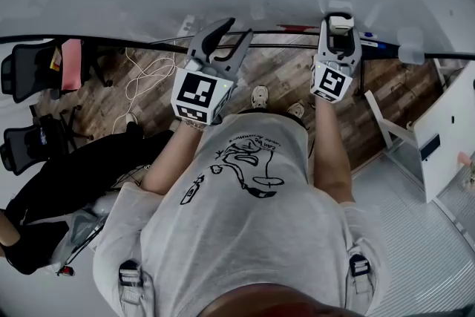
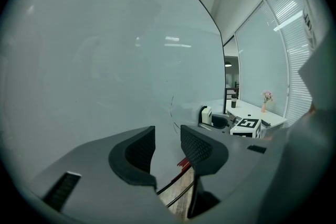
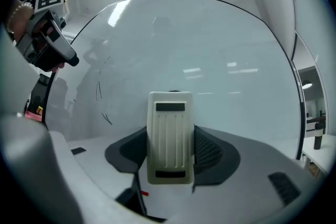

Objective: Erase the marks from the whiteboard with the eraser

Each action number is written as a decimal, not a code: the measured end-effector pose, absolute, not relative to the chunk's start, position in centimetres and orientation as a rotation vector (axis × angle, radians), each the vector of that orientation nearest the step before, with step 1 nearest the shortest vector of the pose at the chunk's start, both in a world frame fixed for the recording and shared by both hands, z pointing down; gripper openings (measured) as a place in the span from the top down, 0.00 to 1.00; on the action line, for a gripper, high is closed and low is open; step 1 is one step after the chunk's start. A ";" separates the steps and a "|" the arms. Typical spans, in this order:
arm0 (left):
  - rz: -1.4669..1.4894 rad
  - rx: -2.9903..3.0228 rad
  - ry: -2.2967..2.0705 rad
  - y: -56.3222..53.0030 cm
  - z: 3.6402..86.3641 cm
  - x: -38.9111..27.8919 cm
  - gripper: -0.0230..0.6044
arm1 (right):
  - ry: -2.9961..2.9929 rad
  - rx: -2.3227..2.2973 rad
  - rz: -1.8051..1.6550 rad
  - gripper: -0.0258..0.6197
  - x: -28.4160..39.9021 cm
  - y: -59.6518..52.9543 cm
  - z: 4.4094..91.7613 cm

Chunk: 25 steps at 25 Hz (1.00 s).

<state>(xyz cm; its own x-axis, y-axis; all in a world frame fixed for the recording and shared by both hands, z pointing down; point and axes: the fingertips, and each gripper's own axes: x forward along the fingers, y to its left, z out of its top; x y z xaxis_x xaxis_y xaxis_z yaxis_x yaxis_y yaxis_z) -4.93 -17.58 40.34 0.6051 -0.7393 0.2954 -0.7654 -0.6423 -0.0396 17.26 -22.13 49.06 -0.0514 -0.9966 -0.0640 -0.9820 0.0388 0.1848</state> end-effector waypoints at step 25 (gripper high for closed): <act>0.455 2.718 -1.291 -17.7 40.6 -5.1 0.70 | -2.410 1.762 -0.324 0.56 4.9 -21.3 50.4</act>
<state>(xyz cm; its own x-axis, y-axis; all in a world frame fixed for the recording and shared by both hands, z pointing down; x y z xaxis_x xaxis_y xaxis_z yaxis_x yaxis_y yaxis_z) -5.15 -17.73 40.60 0.5963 -0.7413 0.3080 -0.7706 -0.6361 -0.0389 4.92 -21.32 50.41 -0.3051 -0.9522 -0.0148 -0.9223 0.2916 0.2535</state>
